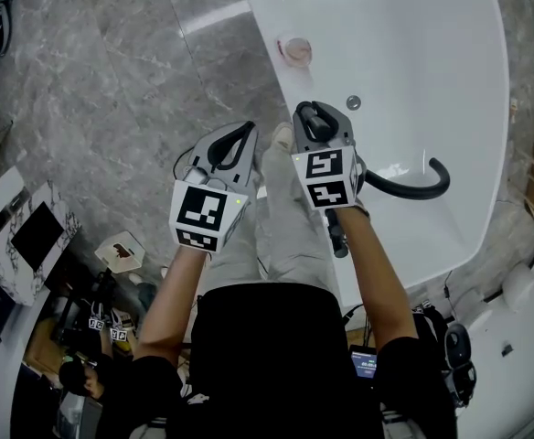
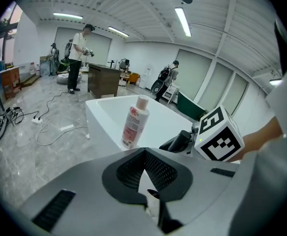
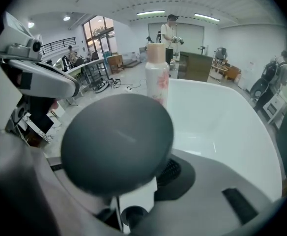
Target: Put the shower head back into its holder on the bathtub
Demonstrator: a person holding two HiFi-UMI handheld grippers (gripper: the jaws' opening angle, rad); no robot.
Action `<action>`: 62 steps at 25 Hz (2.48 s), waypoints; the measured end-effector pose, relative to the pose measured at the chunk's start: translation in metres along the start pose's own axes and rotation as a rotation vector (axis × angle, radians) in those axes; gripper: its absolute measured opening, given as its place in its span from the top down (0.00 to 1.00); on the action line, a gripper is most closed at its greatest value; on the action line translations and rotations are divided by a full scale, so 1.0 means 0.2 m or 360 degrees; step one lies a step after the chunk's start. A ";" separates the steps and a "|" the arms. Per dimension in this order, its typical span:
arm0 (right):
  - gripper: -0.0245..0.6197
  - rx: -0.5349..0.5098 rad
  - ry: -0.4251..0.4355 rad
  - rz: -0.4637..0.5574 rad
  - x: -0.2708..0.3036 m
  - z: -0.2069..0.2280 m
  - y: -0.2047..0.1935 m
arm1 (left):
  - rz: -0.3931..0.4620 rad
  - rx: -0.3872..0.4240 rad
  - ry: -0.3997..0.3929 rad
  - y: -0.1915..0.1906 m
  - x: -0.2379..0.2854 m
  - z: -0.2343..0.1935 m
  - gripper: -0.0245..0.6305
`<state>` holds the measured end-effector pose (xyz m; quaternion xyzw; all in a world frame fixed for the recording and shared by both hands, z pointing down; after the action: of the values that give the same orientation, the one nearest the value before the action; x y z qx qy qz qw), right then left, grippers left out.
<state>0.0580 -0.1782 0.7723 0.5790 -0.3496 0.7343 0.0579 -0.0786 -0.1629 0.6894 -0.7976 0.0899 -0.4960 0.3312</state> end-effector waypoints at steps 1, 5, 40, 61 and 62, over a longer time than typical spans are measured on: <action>0.75 0.0004 0.0002 0.0007 0.01 0.00 0.00 | -0.0003 -0.0003 0.0001 -0.01 0.01 -0.01 0.94; 0.75 0.0018 0.0012 0.0023 0.03 0.00 0.00 | -0.0018 -0.0015 0.0004 -0.02 0.05 -0.04 0.94; 0.70 0.0236 -0.0112 0.0224 -0.71 -0.10 0.16 | 0.0180 0.0158 -0.0108 0.30 -0.43 0.20 0.94; 0.91 0.0314 -0.0166 0.0613 -1.46 -0.21 0.39 | 0.0453 0.0289 -0.0192 0.60 -1.04 0.48 0.94; 0.92 0.0305 -0.0177 0.0641 -1.50 -0.21 0.41 | 0.0471 0.0287 -0.0191 0.62 -1.07 0.49 0.94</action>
<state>0.0800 -0.1190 0.4644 0.5400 -0.3895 0.7278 -0.1643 -0.0782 -0.1138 0.4288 -0.7709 0.1416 -0.3994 0.4755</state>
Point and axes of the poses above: the fingertips, and each gripper's own axes: x forward along the fingers, z to its right, y out of its top, the point moved 5 cm from there along -x, backward along the fingers, and after that the axes turned 6 degrees about -z, right-handed, at the moved point
